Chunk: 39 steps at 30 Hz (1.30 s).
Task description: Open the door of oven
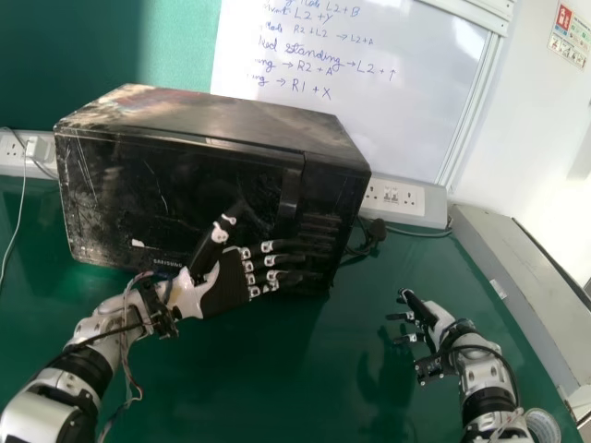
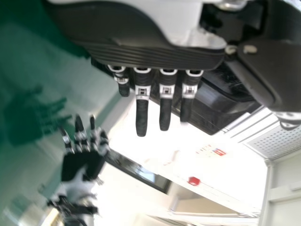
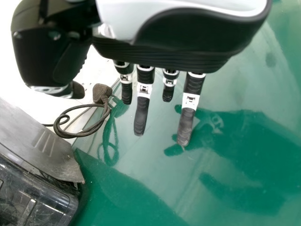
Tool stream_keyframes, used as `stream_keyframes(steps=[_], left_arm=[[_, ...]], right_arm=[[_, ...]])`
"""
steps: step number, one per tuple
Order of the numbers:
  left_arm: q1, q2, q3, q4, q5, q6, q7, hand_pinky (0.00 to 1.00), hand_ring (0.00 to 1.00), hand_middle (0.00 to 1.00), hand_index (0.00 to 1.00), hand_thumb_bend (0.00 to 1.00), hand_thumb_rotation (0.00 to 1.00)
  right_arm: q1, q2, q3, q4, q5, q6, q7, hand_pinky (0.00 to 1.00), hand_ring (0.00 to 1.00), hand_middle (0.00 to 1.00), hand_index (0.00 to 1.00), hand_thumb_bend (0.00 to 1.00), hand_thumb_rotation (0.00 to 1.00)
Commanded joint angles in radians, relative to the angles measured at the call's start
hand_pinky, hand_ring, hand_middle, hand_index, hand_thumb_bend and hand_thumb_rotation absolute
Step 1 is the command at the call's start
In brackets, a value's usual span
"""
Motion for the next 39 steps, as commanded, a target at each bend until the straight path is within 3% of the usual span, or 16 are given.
stream_keyframes(steps=[1, 2, 3, 4, 6, 9, 10, 15, 17, 19, 22, 26, 30, 35, 37, 39], left_arm=[[-0.014, -0.001, -0.001, 0.004, 0.013, -0.022, -0.013, 0.51, 0.74, 0.85, 0.91, 1.0, 0.97], [-0.012, -0.001, -0.008, 0.0, 0.023, -0.036, -0.008, 0.51, 0.74, 0.85, 0.91, 1.0, 0.96], [-0.007, -0.002, -0.019, -0.008, 0.04, -0.064, 0.004, 0.51, 0.74, 0.84, 0.9, 1.0, 0.93], [0.002, -0.002, -0.043, -0.023, 0.076, -0.121, 0.032, 0.5, 0.73, 0.84, 0.9, 1.0, 0.92], [0.033, 0.004, -0.114, -0.072, 0.187, -0.277, 0.113, 0.5, 0.72, 0.83, 0.88, 1.0, 0.86], [0.069, 0.02, -0.203, -0.111, 0.34, -0.479, 0.235, 0.56, 0.75, 0.84, 0.86, 0.91, 0.57], [0.074, 0.019, -0.214, -0.111, 0.358, -0.511, 0.25, 0.59, 0.76, 0.85, 0.87, 0.89, 0.53], [0.066, 0.004, -0.187, -0.09, 0.295, -0.488, 0.189, 0.54, 0.77, 0.85, 0.88, 0.88, 0.74], [0.063, 0.004, -0.184, -0.086, 0.287, -0.484, 0.184, 0.54, 0.76, 0.85, 0.88, 0.89, 0.77], [0.062, 0.004, -0.186, -0.084, 0.289, -0.483, 0.187, 0.54, 0.76, 0.84, 0.88, 0.88, 0.77], [0.06, 0.004, -0.187, -0.083, 0.285, -0.485, 0.18, 0.53, 0.76, 0.85, 0.88, 0.87, 0.74], [0.056, 0.0, -0.182, -0.078, 0.271, -0.481, 0.183, 0.52, 0.76, 0.85, 0.87, 0.86, 0.7], [0.053, 0.0, -0.18, -0.077, 0.266, -0.48, 0.195, 0.53, 0.76, 0.84, 0.87, 0.85, 0.68], [0.052, -0.003, -0.167, -0.078, 0.245, -0.469, 0.185, 0.54, 0.77, 0.84, 0.88, 0.87, 0.71], [0.052, -0.003, -0.16, -0.08, 0.237, -0.458, 0.182, 0.55, 0.77, 0.85, 0.87, 0.92, 0.71], [0.052, -0.002, -0.151, -0.08, 0.222, -0.447, 0.178, 0.54, 0.76, 0.85, 0.87, 0.95, 0.71]], right_arm=[[0.009, -0.003, -0.007, 0.006, 0.007, 0.013, 0.002, 0.47, 0.59, 0.72, 0.97, 0.54, 0.51], [0.01, -0.003, -0.005, 0.006, 0.005, 0.012, 0.002, 0.47, 0.59, 0.72, 0.97, 0.54, 0.51], [0.009, -0.003, 0.005, 0.006, -0.005, 0.01, -0.001, 0.54, 0.6, 0.72, 0.97, 0.55, 0.51], [0.009, -0.003, 0.007, 0.005, -0.007, 0.011, -0.004, 0.61, 0.62, 0.71, 0.96, 0.55, 0.52], [0.007, -0.002, 0.009, 0.006, -0.009, 0.016, -0.004, 0.62, 0.62, 0.7, 0.96, 0.53, 0.52], [0.01, -0.006, 0.015, 0.004, -0.014, -0.004, 0.002, 0.54, 0.61, 0.71, 0.96, 0.54, 0.52], [0.01, -0.006, 0.016, 0.004, -0.016, -0.009, 0.003, 0.6, 0.62, 0.7, 0.95, 0.54, 0.53], [0.008, -0.007, 0.011, 0.005, -0.01, -0.008, 0.022, 0.57, 0.62, 0.72, 0.96, 0.53, 0.53], [0.009, -0.008, 0.014, 0.005, -0.014, -0.008, 0.016, 0.56, 0.62, 0.74, 0.97, 0.5, 0.52], [0.008, -0.007, 0.012, 0.006, -0.013, -0.002, 0.011, 0.62, 0.64, 0.73, 0.96, 0.53, 0.53], [0.006, -0.007, 0.006, 0.006, -0.006, 0.004, 0.011, 0.53, 0.6, 0.72, 0.96, 0.52, 0.52], [0.005, -0.009, 0.024, 0.006, -0.026, -0.002, 0.007, 0.62, 0.63, 0.71, 0.95, 0.53, 0.55], [0.008, -0.011, 0.022, 0.005, -0.025, -0.015, 0.013, 0.5, 0.58, 0.71, 0.96, 0.54, 0.51], [0.004, -0.009, 0.044, 0.006, -0.047, -0.008, -0.009, 0.59, 0.61, 0.69, 0.93, 0.53, 0.56], [0.006, -0.01, 0.039, 0.007, -0.041, -0.011, -0.001, 0.55, 0.6, 0.69, 0.93, 0.51, 0.55], [0.007, -0.01, 0.021, 0.007, -0.023, -0.009, 0.009, 0.66, 0.63, 0.71, 0.96, 0.53, 0.54]])
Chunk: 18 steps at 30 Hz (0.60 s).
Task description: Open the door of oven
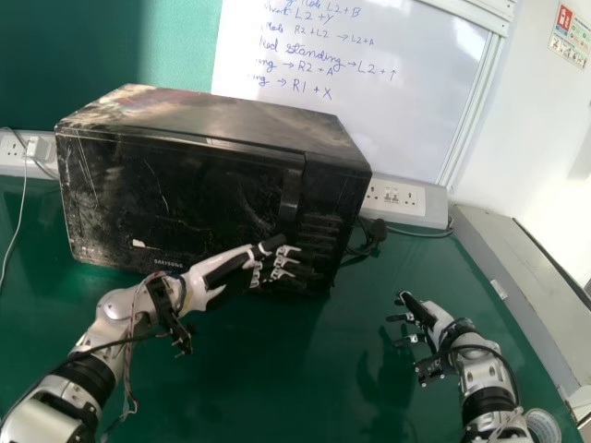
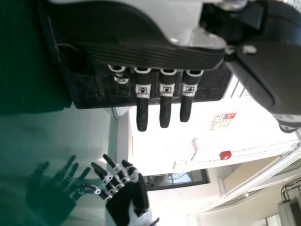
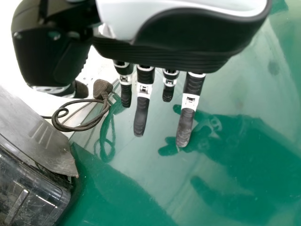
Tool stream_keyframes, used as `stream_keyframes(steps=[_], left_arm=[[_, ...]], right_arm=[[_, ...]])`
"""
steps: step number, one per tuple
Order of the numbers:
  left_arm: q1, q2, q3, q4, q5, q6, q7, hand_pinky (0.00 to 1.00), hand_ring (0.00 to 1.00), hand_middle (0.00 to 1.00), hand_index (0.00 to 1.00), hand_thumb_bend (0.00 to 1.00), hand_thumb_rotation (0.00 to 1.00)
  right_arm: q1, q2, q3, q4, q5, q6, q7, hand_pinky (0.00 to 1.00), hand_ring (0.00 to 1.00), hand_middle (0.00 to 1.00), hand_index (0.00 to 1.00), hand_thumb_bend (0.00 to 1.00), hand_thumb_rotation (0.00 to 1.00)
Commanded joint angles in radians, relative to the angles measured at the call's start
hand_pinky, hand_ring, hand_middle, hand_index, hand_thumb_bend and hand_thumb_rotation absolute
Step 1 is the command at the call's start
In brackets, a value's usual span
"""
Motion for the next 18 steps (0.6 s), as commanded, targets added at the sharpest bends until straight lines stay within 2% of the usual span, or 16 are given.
stream_keyframes(steps=[1, 3, 5, 9, 10, 12, 15, 18], left_arm=[[-0.004, -0.004, 0.02, 0.002, -0.022, 0.013, -0.007, 0.54, 0.76, 0.85, 0.87, 0.96, 0.71], [-0.005, -0.002, 0.027, 0.005, -0.025, 0.01, 0.006, 0.53, 0.76, 0.86, 0.88, 0.94, 0.73], [-0.005, 0.0, 0.032, 0.008, -0.021, -0.002, 0.025, 0.53, 0.76, 0.85, 0.88, 0.89, 0.77], [-0.005, 0.007, 0.034, 0.011, 0.001, -0.03, 0.066, 0.58, 0.77, 0.85, 0.9, 0.83, 0.83], [-0.005, 0.008, 0.034, 0.014, 0.006, -0.041, 0.077, 0.58, 0.77, 0.84, 0.89, 0.83, 0.83], [-0.005, 0.008, 0.035, 0.02, 0.013, -0.063, 0.102, 0.57, 0.77, 0.84, 0.89, 0.85, 0.83], [-0.004, 0.009, 0.031, 0.027, 0.028, -0.085, 0.145, 0.55, 0.77, 0.83, 0.88, 0.91, 0.86], [-0.004, 0.008, 0.031, 0.029, 0.035, -0.084, 0.175, 0.55, 0.76, 0.83, 0.88, 0.96, 0.88]], right_arm=[[0.009, -0.007, -0.014, 0.008, 0.014, 0.013, 0.009, 0.63, 0.62, 0.7, 0.96, 0.53, 0.53], [0.008, -0.007, -0.01, 0.007, 0.008, 0.01, 0.007, 0.61, 0.62, 0.69, 0.96, 0.54, 0.53], [0.005, -0.006, -0.008, 0.007, 0.005, 0.016, 0.008, 0.66, 0.64, 0.7, 0.96, 0.52, 0.54], [0.004, -0.006, -0.005, 0.008, 0.001, 0.022, 0.003, 0.64, 0.63, 0.69, 0.95, 0.51, 0.53], [0.005, -0.007, 0.0, 0.008, -0.005, 0.019, -0.001, 0.61, 0.62, 0.69, 0.95, 0.5, 0.52], [0.006, -0.008, 0.005, 0.007, -0.01, 0.012, -0.003, 0.62, 0.62, 0.68, 0.94, 0.5, 0.52], [0.007, -0.008, 0.005, 0.006, -0.009, 0.008, 0.001, 0.53, 0.6, 0.7, 0.94, 0.5, 0.53], [0.007, -0.009, 0.001, 0.007, -0.003, 0.009, 0.009, 0.59, 0.64, 0.72, 0.95, 0.49, 0.55]])
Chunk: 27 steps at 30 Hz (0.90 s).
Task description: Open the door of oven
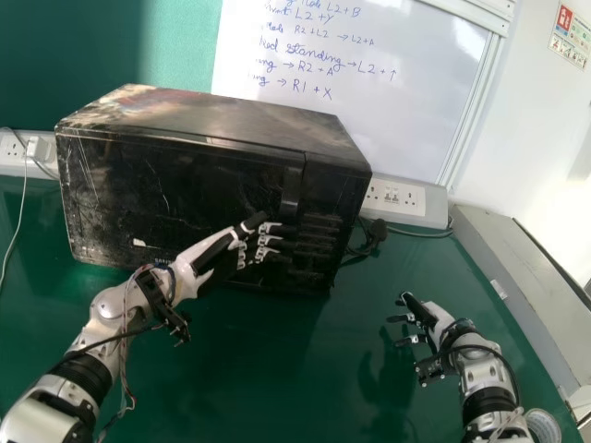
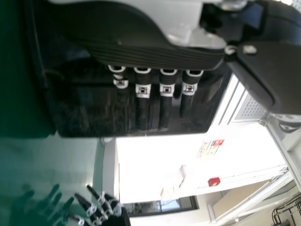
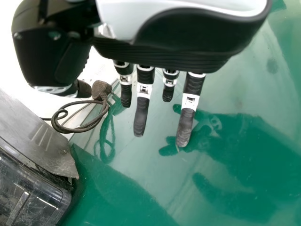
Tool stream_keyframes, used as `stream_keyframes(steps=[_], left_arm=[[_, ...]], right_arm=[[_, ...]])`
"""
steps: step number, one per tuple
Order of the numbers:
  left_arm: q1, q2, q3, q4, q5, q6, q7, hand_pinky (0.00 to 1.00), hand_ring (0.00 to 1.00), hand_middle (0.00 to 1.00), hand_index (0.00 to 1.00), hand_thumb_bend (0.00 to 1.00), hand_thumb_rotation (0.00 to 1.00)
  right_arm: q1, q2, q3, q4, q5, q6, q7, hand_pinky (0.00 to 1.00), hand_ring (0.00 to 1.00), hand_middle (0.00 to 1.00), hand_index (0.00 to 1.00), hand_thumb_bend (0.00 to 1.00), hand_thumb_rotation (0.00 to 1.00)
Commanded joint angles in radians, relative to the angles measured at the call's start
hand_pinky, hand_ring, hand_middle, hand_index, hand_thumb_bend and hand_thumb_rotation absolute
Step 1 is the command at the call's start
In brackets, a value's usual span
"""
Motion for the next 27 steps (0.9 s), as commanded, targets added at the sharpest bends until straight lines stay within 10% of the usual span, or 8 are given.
stream_keyframes(steps=[1, 27], left_arm=[[-0.004, 0.002, 0.0, 0.015, 0.009, -0.012, 0.024, 0.55, 0.76, 0.82, 0.88, 0.96, 0.89], [-0.01, -0.023, 0.014, 0.008, 0.019, 0.037, 0.29, 0.53, 0.7, 0.77, 0.81, 0.98, 0.92]], right_arm=[[0.006, -0.007, 0.002, 0.007, -0.002, 0.005, 0.005, 0.61, 0.66, 0.73, 0.95, 0.47, 0.55], [0.0, -0.004, -0.011, 0.006, 0.008, 0.029, -0.009, 0.55, 0.62, 0.69, 0.91, 0.54, 0.49]])
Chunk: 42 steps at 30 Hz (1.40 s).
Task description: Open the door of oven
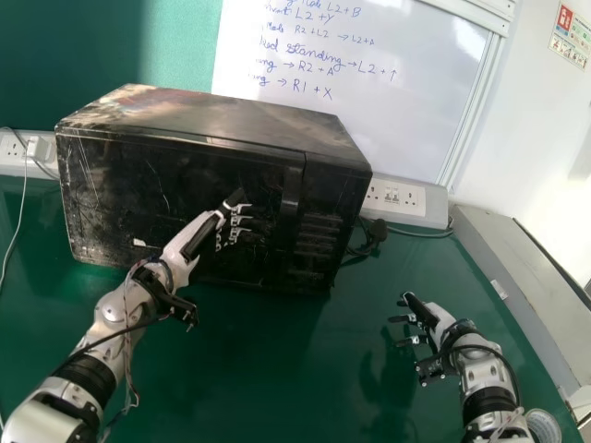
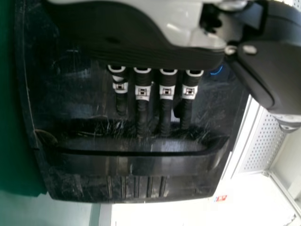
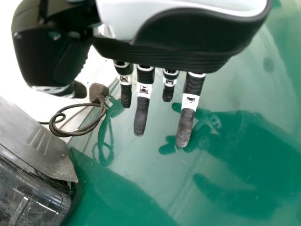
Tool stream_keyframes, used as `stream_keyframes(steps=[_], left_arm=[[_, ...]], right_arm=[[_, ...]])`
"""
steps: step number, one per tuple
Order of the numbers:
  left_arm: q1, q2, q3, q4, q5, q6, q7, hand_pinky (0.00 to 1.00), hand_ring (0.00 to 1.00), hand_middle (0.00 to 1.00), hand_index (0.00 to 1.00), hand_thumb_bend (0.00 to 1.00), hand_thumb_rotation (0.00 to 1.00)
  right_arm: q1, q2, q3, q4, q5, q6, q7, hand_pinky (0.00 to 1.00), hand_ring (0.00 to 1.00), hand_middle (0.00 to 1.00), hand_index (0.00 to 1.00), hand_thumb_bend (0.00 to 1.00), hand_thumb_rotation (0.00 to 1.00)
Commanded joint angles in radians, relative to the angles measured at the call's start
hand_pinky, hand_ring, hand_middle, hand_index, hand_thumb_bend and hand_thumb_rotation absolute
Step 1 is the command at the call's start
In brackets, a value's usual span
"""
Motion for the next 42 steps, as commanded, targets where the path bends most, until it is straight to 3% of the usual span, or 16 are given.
stream_keyframes(steps=[1, 6, 8, 11, 15, 20, 24, 27, 30, 34, 37, 42], left_arm=[[-0.01, 0.0, 0.003, 0.001, 0.004, 0.015, 0.012, 0.53, 0.7, 0.77, 0.81, 0.98, 0.92], [-0.01, -0.002, 0.006, -0.001, 0.0, 0.021, 0.019, 0.53, 0.7, 0.76, 0.8, 0.98, 0.93], [-0.011, -0.002, 0.007, 0.001, 0.0, 0.019, 0.021, 0.53, 0.7, 0.76, 0.8, 0.98, 0.93], [-0.011, -0.004, 0.012, 0.001, -0.005, 0.018, 0.022, 0.52, 0.69, 0.75, 0.79, 0.98, 0.92], [-0.011, -0.004, 0.018, -0.001, -0.011, 0.023, 0.014, 0.52, 0.69, 0.75, 0.79, 0.97, 0.92], [-0.02, 0.016, 0.018, 0.008, -0.035, 0.074, -0.113, 0.59, 0.74, 0.79, 0.85, 1.0, 0.95], [-0.025, 0.02, 0.028, 0.016, -0.056, 0.092, -0.185, 0.62, 0.75, 0.8, 0.87, 1.0, 0.91], [-0.032, 0.017, 0.041, 0.031, -0.074, 0.095, -0.213, 0.62, 0.75, 0.8, 0.87, 1.0, 0.91], [-0.044, 0.015, 0.057, 0.051, -0.091, 0.105, -0.244, 0.62, 0.75, 0.81, 0.88, 1.0, 0.93], [-0.059, 0.018, 0.072, 0.081, -0.109, 0.106, -0.29, 0.61, 0.78, 0.84, 0.89, 1.0, 0.94], [-0.075, 0.02, 0.085, 0.109, -0.109, 0.11, -0.311, 0.61, 0.79, 0.85, 0.89, 1.0, 0.94], [-0.096, 0.022, 0.095, 0.143, -0.11, 0.132, -0.313, 0.62, 0.79, 0.85, 0.89, 1.0, 0.93]], right_arm=[[0.0, -0.004, 0.001, 0.006, 0.0, 0.009, 0.002, 0.53, 0.61, 0.7, 0.92, 0.52, 0.5], [0.002, -0.007, -0.011, 0.006, 0.014, 0.005, 0.029, 0.59, 0.65, 0.74, 0.94, 0.49, 0.48], [0.0, -0.006, -0.008, 0.006, 0.009, 0.011, 0.025, 0.67, 0.68, 0.74, 0.95, 0.51, 0.5], [-0.002, -0.006, 0.003, 0.005, -0.002, 0.011, 0.016, 0.65, 0.67, 0.71, 0.94, 0.5, 0.53], [0.0, -0.007, -0.002, 0.006, 0.003, 0.01, 0.019, 0.55, 0.63, 0.71, 0.93, 0.51, 0.52], [-0.002, -0.004, -0.004, 0.006, 0.004, 0.019, 0.011, 0.6, 0.62, 0.7, 0.93, 0.55, 0.51], [-0.003, -0.004, -0.003, 0.005, 0.003, 0.018, 0.013, 0.65, 0.65, 0.71, 0.93, 0.52, 0.5], [-0.004, -0.003, -0.016, 0.006, 0.016, 0.026, 0.013, 0.52, 0.63, 0.74, 0.94, 0.49, 0.47], [-0.003, -0.004, -0.005, 0.004, 0.004, 0.014, 0.012, 0.5, 0.6, 0.74, 0.93, 0.47, 0.48], [0.0, -0.005, -0.012, 0.004, 0.012, 0.01, 0.012, 0.47, 0.58, 0.75, 0.93, 0.49, 0.46], [-0.002, -0.005, -0.006, 0.005, 0.006, 0.013, 0.013, 0.51, 0.59, 0.75, 0.93, 0.48, 0.48], [-0.002, -0.005, -0.012, 0.004, 0.012, 0.017, 0.007, 0.5, 0.6, 0.74, 0.93, 0.48, 0.45]])
